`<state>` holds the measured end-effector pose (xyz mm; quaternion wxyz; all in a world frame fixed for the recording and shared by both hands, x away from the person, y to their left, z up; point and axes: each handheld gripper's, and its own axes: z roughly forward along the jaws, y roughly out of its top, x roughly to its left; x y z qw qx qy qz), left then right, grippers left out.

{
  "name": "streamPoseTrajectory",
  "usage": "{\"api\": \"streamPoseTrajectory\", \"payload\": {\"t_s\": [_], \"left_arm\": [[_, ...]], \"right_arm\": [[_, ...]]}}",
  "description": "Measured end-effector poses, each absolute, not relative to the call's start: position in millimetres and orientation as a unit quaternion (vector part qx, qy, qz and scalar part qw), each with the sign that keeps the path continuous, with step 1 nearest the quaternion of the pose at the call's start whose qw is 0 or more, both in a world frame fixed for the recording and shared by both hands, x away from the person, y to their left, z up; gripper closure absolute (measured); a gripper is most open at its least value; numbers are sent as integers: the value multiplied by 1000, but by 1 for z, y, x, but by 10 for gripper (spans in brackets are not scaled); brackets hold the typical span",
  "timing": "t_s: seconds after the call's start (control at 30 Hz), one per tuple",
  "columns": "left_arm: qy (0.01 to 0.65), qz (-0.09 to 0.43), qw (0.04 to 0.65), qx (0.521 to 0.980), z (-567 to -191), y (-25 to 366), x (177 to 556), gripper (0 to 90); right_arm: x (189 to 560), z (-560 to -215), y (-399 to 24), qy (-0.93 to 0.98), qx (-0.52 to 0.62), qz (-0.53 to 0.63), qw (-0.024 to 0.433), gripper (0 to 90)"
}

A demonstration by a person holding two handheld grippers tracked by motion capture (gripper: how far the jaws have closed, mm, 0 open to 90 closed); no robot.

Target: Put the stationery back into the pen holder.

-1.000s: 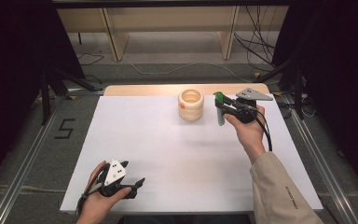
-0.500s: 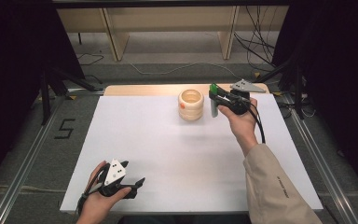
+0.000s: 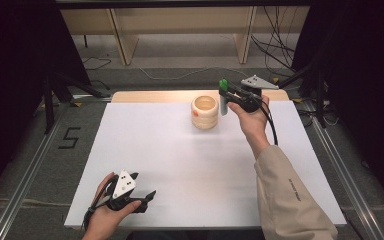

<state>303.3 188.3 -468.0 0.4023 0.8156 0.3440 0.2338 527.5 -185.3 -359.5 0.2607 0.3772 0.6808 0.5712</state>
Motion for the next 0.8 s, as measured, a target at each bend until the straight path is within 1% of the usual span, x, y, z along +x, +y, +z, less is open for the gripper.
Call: {"api": "streamPoseTrajectory", "payload": {"t_s": [0.57, 0.8], "left_arm": [[343, 233, 404, 815, -468, 188, 303, 175], [343, 232, 404, 816, -468, 187, 304, 175]], "right_arm": [[555, -357, -165, 674, 382, 576, 262, 673], [563, -361, -157, 675, 383, 572, 267, 672]]}}
